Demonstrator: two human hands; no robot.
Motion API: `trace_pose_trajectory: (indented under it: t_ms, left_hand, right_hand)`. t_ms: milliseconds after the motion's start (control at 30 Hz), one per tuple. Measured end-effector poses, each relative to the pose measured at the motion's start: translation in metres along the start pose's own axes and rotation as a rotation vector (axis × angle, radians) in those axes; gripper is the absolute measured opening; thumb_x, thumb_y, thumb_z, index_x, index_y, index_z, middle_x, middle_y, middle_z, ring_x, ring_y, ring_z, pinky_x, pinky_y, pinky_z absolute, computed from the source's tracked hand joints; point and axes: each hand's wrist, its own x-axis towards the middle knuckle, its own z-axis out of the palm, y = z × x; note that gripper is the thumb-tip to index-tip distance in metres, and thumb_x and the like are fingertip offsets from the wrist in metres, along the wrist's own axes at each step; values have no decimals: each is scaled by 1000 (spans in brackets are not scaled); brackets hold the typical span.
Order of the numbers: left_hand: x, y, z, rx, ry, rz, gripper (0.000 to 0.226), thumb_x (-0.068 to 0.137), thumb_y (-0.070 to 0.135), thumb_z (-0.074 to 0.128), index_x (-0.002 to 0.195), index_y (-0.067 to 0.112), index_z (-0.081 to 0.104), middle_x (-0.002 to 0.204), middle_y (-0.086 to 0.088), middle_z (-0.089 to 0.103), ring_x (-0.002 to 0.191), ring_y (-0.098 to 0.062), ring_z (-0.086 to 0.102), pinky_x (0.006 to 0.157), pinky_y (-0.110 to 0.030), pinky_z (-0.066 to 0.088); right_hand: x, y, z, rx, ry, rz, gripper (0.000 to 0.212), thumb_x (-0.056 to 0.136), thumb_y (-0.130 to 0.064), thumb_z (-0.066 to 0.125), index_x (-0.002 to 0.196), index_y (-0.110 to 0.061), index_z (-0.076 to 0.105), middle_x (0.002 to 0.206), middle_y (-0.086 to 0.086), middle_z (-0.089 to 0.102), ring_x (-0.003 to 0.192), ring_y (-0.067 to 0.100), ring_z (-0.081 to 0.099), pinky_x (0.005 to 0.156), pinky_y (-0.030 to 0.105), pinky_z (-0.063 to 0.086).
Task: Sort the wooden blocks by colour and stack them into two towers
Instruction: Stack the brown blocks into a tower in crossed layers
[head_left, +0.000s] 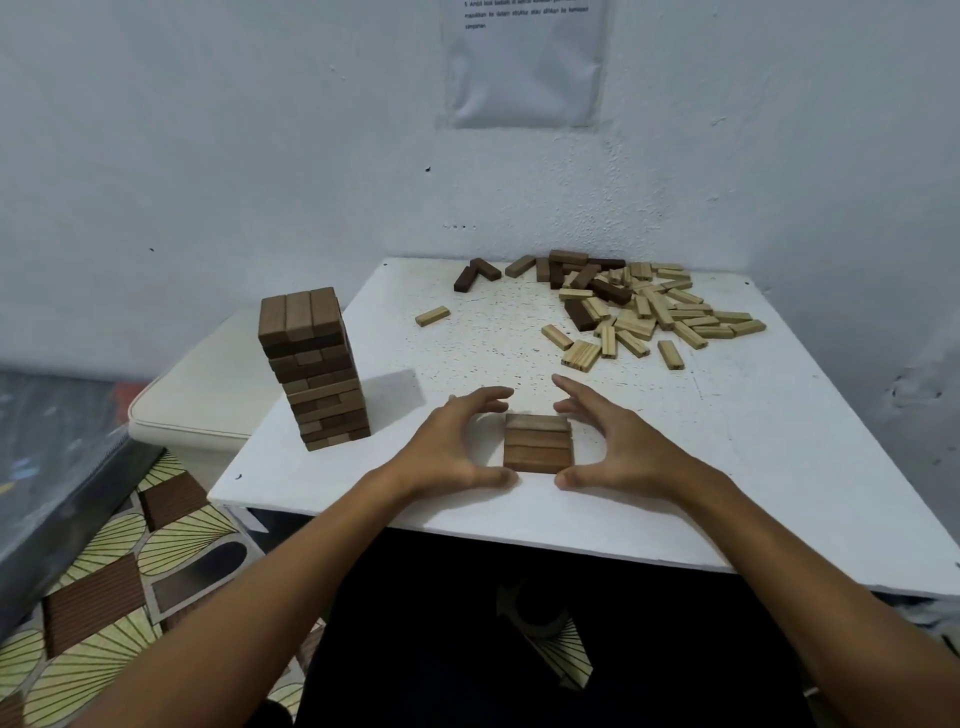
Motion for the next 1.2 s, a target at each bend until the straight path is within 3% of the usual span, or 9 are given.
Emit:
trace_pose_trajectory:
  t_ms: [200, 500, 833, 967, 1100, 1200]
  left_hand:
    - [4, 1, 3, 16, 12, 4, 88, 56, 49, 80, 135, 42, 42, 125, 12, 62, 123, -6, 52, 114, -47, 30]
    - [4, 2, 3, -2, 12, -6, 83, 57, 48, 79, 132, 42, 44, 117, 19, 60, 121, -4, 54, 115, -50, 28]
    - [4, 6, 2, -3, 1, -26, 82, 52, 56, 75, 127, 45, 42, 111, 27, 59, 120, -9, 53, 111, -42, 34]
    - [5, 7, 3, -27, 26, -26, 80, 51, 53, 77, 124, 42, 46, 114, 16, 64, 117, -5, 55, 104, -38, 42]
    - [10, 13, -2, -102, 92, -2, 81, 52, 47, 81, 124, 30, 51, 115, 8, 65, 116, 0, 56, 104, -35, 44]
    - [13, 22, -9, -137, 137, 13, 79, 53, 45, 80, 124, 25, 52, 114, 9, 65, 113, 2, 57, 104, -32, 42]
  right_hand:
    - [2, 1, 0, -22, 10, 0, 114, 67, -27, 88, 150, -47, 12, 135, -6, 50, 129, 9, 44, 103, 25, 32]
    - [1, 5, 2, 21, 37, -14, 113, 67, -25, 87, 152, -42, 15, 128, -8, 53, 122, 4, 45, 101, 22, 32]
    - [0, 7, 4, 68, 63, -29, 107, 67, -25, 86, 150, -44, 21, 123, -16, 55, 120, 2, 50, 98, 22, 40]
    - [0, 6, 3, 74, 71, -45, 103, 66, -23, 85, 147, -44, 26, 124, -12, 57, 120, 6, 53, 99, 25, 45]
    - [5, 2, -8, 85, 114, -96, 99, 68, -19, 86, 147, -38, 29, 126, -2, 58, 123, 14, 52, 105, 27, 39]
    - [8, -5, -16, 127, 142, -136, 97, 66, -22, 86, 144, -40, 32, 122, -3, 61, 123, 9, 52, 106, 32, 40]
